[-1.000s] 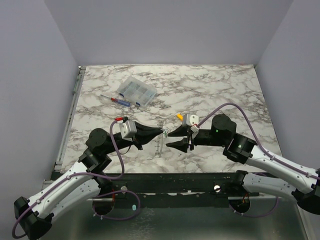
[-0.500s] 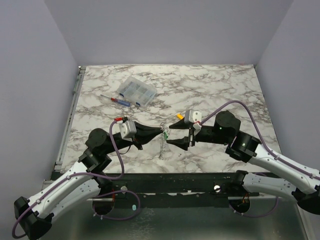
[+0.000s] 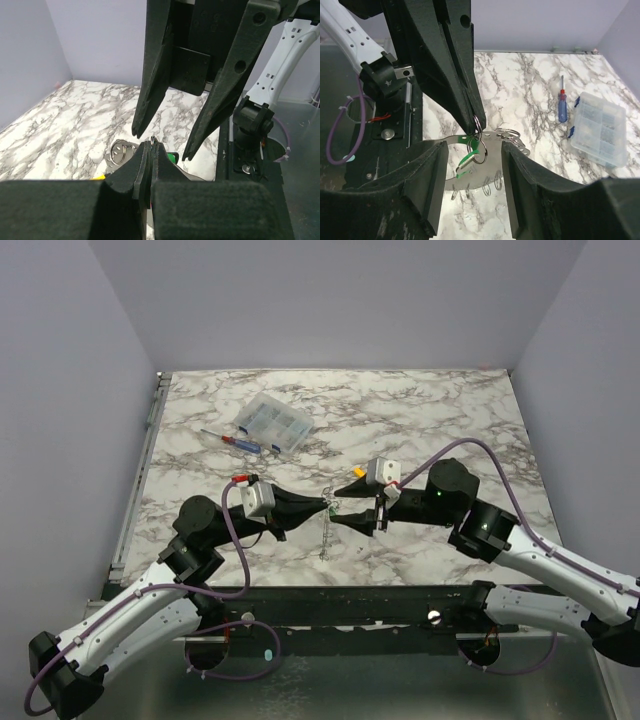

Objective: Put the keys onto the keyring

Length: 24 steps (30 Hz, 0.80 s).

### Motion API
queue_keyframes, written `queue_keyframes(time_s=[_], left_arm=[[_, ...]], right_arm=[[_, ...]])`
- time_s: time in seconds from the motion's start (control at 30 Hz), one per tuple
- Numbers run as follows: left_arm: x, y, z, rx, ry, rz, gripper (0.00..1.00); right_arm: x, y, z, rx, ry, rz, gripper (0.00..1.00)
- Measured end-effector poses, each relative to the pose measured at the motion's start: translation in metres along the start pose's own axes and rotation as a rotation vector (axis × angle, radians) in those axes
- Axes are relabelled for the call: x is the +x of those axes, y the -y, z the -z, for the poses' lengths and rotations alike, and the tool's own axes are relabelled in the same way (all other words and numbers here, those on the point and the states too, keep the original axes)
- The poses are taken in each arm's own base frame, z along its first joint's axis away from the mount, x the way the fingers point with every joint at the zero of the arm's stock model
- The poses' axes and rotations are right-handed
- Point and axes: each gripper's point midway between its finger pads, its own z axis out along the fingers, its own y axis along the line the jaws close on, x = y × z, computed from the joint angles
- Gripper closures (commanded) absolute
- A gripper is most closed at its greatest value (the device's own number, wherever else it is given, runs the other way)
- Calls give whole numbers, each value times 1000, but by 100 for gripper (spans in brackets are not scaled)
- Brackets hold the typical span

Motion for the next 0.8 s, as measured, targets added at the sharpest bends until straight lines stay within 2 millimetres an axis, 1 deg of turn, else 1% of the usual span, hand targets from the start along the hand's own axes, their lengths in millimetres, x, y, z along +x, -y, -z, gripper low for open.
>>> queue_keyframes(time_s=[0.17,0.33,0.47,0.63,0.73,0.8], left_arm=[[0,2,0,13,0,5,100],[-1,4,0,21,4,5,100],[-1,4,0,22,4,6,100],[-1,4,0,23,4,6,100],[-1,3,0,19,4,5,100],[-1,3,0,17,4,4,100]], right_arm=[[7,-1,-6,-18,-16,-7,56],[5,-2,-9,-34,-1,1,64],[4,-4,-11,-48,5,5,76],[4,-4,-12,-49,8,7,87],[4,-3,-13,-50,8,7,97],[4,-3,-14,-50,8,7,99]])
